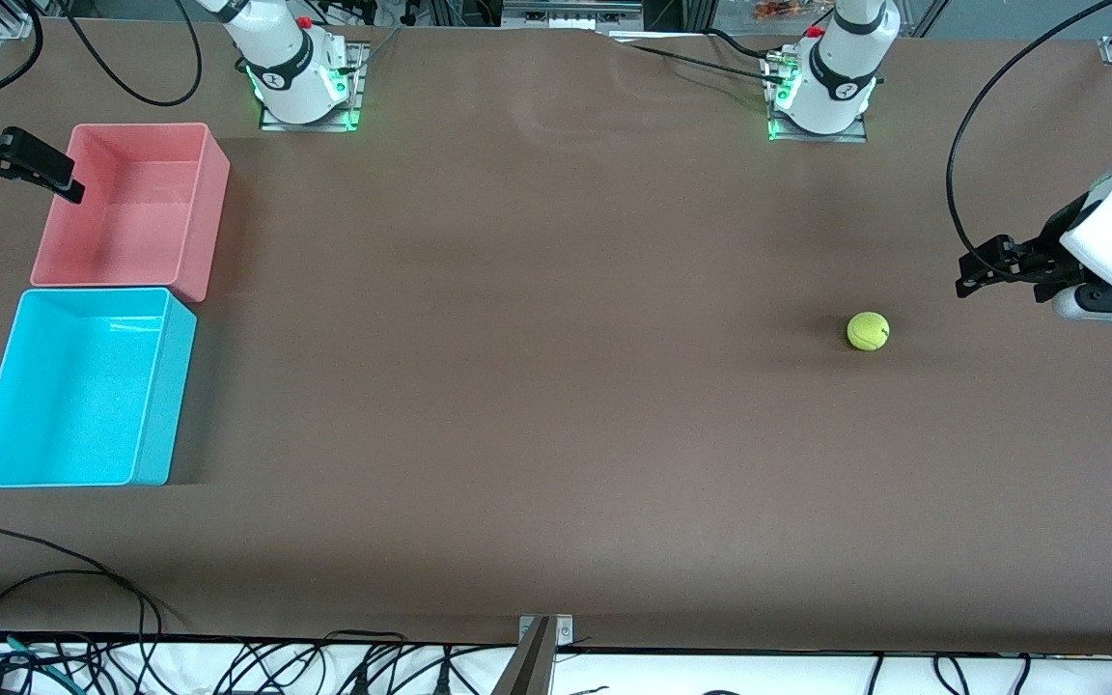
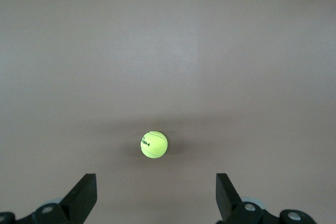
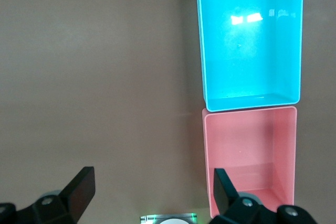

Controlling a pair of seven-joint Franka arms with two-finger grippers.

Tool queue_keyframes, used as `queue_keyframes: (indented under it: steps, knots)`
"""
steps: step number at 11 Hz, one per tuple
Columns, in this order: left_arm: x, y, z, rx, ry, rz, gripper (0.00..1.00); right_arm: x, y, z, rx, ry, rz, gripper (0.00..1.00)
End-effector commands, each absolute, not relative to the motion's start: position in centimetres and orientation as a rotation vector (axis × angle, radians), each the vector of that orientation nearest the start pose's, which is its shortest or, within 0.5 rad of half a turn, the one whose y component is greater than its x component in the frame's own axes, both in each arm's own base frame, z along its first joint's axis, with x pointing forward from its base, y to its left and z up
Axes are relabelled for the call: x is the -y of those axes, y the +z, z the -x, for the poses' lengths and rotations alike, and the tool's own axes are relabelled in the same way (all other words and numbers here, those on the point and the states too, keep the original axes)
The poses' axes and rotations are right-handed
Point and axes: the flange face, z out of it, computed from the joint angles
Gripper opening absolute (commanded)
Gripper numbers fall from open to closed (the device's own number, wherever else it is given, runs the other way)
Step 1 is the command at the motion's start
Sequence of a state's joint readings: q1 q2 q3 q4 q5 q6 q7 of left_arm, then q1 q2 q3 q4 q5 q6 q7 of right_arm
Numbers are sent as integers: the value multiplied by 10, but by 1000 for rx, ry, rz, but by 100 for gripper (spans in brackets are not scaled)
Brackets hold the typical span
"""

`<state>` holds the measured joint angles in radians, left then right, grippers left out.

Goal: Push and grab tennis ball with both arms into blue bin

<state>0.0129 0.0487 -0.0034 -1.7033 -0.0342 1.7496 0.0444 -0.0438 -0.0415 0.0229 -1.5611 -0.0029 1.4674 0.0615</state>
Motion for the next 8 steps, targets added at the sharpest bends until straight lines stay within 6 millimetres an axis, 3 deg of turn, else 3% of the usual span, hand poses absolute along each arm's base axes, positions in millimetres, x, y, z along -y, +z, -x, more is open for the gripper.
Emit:
queue_keyframes:
  steps: [1,8]
  knots:
    - [-4,551,-578,-70,1,3196,100,10,648,-532,-115,77,3151,100]
    - [-4,552,-578,-70,-1,3196,100,-1,636,-543,-78,77,3166,100]
